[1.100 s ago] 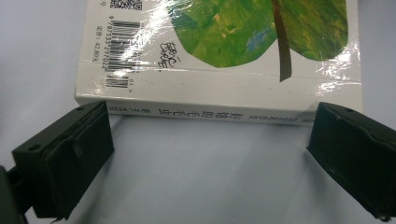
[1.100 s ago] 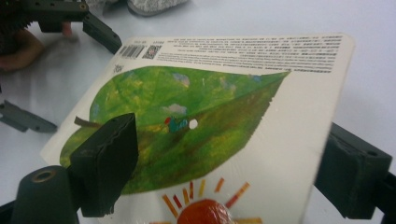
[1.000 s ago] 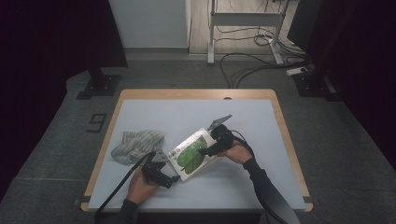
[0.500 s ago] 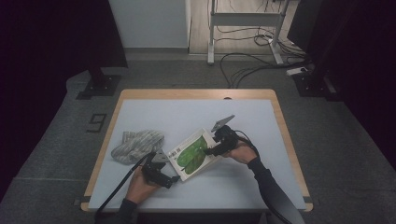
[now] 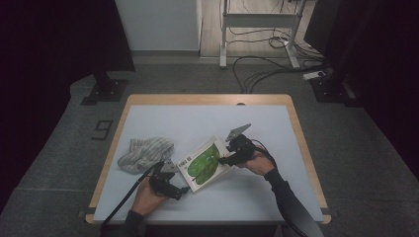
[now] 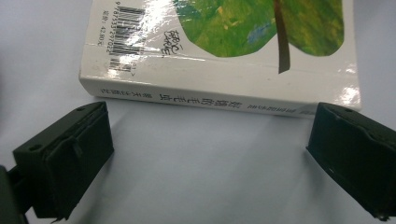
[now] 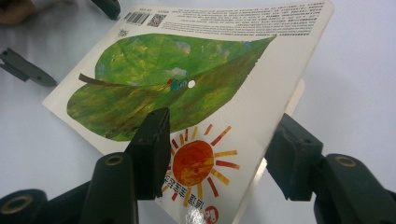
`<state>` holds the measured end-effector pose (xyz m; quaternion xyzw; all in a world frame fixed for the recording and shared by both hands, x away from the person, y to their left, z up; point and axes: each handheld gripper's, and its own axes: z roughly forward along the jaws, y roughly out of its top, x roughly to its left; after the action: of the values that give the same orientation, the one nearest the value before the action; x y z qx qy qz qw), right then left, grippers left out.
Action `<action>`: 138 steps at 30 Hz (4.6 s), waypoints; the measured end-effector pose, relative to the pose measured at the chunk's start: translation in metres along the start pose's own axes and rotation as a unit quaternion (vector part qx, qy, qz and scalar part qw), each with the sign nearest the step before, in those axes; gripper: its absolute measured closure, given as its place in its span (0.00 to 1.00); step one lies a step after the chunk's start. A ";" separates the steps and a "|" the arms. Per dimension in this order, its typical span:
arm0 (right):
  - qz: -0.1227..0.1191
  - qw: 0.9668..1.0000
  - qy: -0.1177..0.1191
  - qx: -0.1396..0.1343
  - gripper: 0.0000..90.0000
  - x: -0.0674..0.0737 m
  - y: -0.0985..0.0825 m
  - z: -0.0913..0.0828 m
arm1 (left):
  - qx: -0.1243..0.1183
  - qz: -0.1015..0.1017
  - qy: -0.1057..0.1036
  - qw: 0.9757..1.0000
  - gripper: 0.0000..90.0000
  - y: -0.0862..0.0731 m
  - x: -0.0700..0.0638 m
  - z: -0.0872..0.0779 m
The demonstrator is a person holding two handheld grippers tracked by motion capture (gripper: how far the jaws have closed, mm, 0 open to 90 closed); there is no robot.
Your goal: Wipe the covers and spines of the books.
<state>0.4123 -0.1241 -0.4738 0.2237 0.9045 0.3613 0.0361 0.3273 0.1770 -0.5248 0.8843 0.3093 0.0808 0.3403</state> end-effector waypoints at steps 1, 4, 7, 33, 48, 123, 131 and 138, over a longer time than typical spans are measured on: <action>0.002 1.000 0.000 0.001 0.50 0.000 -0.001 0.000 | -0.002 -0.002 -0.003 1.000 0.00 0.000 0.000 0.000; 0.000 1.000 -0.001 -0.001 0.52 0.001 -0.003 -0.002 | -0.004 -0.007 -0.004 1.000 0.00 0.001 0.001 0.000; -0.002 1.000 0.000 -0.002 0.54 0.002 -0.006 -0.004 | -0.012 -0.013 -0.008 1.000 0.00 0.001 0.002 -0.001; 0.014 1.000 -0.006 -0.023 0.63 0.013 -0.030 -0.015 | -0.006 -0.011 -0.017 1.000 0.00 0.012 0.005 -0.006; 0.020 0.999 -0.006 -0.036 0.67 0.017 -0.048 -0.021 | -0.002 -0.005 -0.040 0.999 0.02 0.019 0.006 -0.002; 0.063 0.991 -0.061 -0.099 0.66 -0.005 -0.023 -0.028 | -0.031 0.021 0.041 0.998 0.70 0.091 0.023 -0.032; 0.061 0.988 -0.087 -0.110 0.65 -0.013 -0.012 -0.026 | -0.047 0.013 0.053 0.997 0.69 0.099 0.037 -0.029; 0.065 0.988 -0.088 -0.106 0.64 -0.017 -0.011 -0.019 | -0.041 0.018 0.059 0.997 0.68 0.098 0.041 -0.024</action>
<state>0.4192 -0.1510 -0.4687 0.3076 0.8380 0.4356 0.1157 0.3997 0.1579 -0.4453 0.8688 0.3092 0.1512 0.3559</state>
